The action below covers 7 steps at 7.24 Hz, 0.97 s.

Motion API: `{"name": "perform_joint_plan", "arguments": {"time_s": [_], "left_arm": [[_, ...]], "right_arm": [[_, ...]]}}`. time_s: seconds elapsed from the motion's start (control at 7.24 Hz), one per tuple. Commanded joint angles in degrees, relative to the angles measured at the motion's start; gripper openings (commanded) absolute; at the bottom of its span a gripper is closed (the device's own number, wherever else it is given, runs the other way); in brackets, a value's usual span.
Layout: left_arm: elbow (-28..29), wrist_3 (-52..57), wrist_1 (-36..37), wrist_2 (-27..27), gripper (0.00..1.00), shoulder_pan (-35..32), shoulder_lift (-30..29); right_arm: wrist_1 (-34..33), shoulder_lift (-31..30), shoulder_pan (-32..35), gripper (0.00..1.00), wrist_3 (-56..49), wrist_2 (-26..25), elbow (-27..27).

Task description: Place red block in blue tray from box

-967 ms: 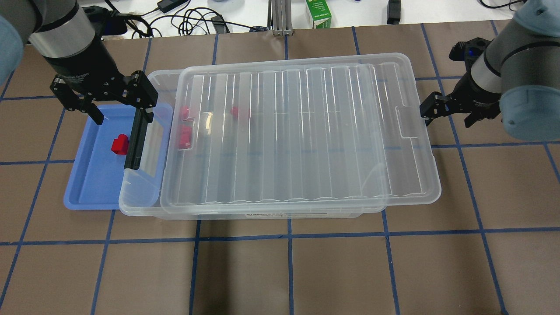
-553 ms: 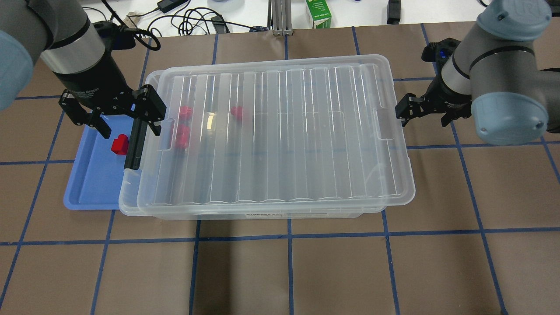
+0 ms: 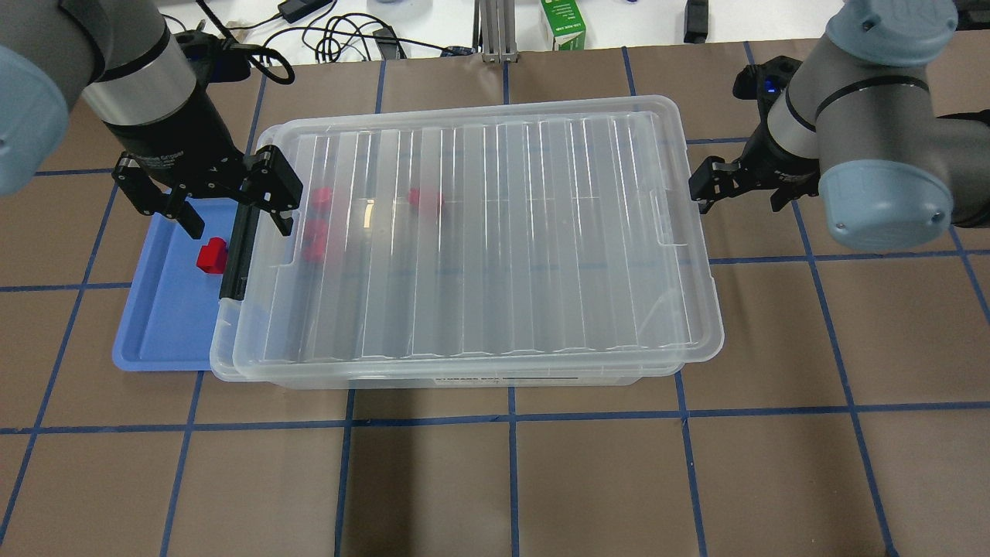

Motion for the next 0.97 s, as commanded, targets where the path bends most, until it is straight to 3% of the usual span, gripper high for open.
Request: {"name": "perform_joint_plan", "arguments": {"time_s": [0.0,0.28,0.55,0.83], "left_arm": [[0.2,-0.04,0.08,-0.12,1.0,-0.02,-0.02],[0.11,-0.04,0.17,-0.12,1.0,0.07,-0.29],[0.11,-0.04,0.17,-0.03,1.0,0.07,-0.2],[-0.06,-0.04,0.26,-0.03,1.0,0.07,-0.29]], "right_arm": [[5.89,-1.98,-0.08,1.0,0.37,-0.24,-5.14],[17.2,-7.33,0.09,1.0,1.16,-0.24,-10.59],[28.64,-7.97,3.93,1.0,5.79,-0.5,-17.88],[28.87,-6.92,5.8,1.0,6.87,-1.47,-18.44]]}}
